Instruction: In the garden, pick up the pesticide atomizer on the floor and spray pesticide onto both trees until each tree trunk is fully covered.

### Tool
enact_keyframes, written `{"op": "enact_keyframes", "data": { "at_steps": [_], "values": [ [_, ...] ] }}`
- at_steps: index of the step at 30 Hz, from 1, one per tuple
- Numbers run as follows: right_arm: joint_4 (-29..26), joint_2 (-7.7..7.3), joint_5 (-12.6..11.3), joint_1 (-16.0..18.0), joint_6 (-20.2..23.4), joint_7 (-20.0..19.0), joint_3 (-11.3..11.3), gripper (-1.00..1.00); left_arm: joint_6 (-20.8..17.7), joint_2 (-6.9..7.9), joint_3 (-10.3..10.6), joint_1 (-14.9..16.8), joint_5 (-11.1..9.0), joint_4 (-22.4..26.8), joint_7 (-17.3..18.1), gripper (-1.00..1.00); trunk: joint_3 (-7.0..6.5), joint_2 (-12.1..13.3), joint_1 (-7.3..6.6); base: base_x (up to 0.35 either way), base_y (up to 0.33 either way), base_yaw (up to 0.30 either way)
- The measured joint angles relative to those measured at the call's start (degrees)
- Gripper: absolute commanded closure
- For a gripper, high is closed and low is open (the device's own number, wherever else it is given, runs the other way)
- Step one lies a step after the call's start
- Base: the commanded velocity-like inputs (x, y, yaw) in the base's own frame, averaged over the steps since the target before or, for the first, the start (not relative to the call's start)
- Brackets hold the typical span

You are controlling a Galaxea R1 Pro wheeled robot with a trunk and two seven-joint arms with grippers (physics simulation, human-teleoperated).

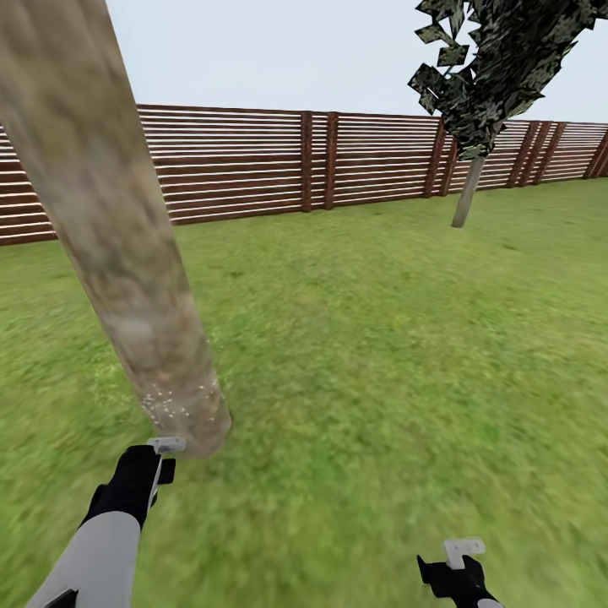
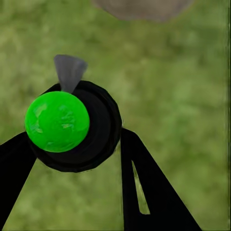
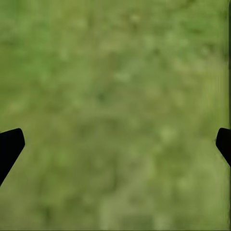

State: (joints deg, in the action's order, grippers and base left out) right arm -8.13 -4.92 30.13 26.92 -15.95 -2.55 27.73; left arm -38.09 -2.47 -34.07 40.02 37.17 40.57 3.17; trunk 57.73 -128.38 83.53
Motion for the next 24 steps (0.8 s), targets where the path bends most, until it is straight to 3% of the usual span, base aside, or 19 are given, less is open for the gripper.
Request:
{"op": "enact_keyframes", "data": {
  "at_steps": [8, 18, 24],
  "values": [
    [0.0, 0.0, -0.1, 0.0, 0.0, 0.0, 0.0, -1.0, 0.0, -0.08, 0.0, 0.0, 0.0, 0.0, 0.0, 1.0, 0.0, 0.0, 0.01, 0.173, -0.219, 0.0],
    [0.0, 0.07, -0.1, 0.0, 0.0, 0.0, 0.0, -1.0, 0.0, -0.07, 0.0, 0.0, 0.0, 0.0, 0.0, 1.0, 0.0, 0.0, 0.03, 0.027, -0.271, 0.005],
    [0.0, 0.09, -0.1, 0.0, 0.0, 0.0, 0.0, -1.0, 0.0, 0.01, 0.0, 0.0, -0.1, 0.1, 0.0, 1.0, 0.0, 0.0, 0.03, 0.0, -0.273, 0.235]
  ]
}}
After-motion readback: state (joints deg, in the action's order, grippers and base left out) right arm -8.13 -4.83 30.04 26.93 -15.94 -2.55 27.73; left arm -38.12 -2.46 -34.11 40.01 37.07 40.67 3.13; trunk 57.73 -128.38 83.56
